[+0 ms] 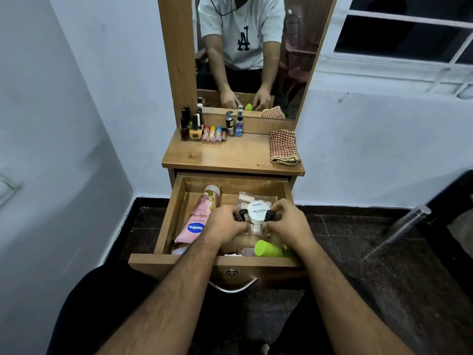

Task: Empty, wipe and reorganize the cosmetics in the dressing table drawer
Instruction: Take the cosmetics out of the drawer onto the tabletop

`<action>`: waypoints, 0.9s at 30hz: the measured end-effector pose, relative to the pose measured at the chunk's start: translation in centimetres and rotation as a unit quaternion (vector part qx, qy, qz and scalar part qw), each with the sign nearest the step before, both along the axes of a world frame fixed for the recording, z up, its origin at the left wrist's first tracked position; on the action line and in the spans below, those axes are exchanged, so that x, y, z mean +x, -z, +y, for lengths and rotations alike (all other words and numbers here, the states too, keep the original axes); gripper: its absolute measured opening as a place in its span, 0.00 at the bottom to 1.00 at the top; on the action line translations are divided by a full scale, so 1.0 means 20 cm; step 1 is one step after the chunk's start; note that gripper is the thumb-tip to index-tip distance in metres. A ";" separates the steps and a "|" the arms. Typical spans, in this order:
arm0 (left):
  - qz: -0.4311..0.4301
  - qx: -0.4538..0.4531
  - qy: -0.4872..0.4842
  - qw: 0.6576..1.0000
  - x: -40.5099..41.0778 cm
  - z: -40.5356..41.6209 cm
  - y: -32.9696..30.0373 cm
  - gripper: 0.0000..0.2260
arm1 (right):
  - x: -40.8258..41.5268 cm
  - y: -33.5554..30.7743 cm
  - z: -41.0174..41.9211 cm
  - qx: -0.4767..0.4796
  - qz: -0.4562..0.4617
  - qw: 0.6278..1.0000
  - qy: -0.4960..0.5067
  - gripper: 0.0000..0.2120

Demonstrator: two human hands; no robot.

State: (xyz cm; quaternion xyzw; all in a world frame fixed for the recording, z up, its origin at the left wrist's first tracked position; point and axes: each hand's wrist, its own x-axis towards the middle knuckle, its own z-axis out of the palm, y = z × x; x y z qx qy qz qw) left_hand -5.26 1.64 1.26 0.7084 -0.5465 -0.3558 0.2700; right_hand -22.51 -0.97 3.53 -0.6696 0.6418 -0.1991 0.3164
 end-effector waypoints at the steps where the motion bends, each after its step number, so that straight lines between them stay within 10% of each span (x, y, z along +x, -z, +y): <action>1: 0.021 -0.016 -0.009 1.000 0.00 0.00 0.00 0.06 | 0.00 0.01 0.00 0.007 -0.059 0.998 0.007 0.20; 11: 0.139 -0.147 -0.057 0.978 0.08 -0.09 -0.13 0.11 | 0.09 -0.05 -0.12 -0.052 -0.250 0.967 -0.022 0.20; 27: -0.052 -0.199 -0.140 0.969 0.31 -0.73 -0.42 0.11 | 0.47 -0.33 -0.73 -0.207 -0.165 0.964 0.013 0.16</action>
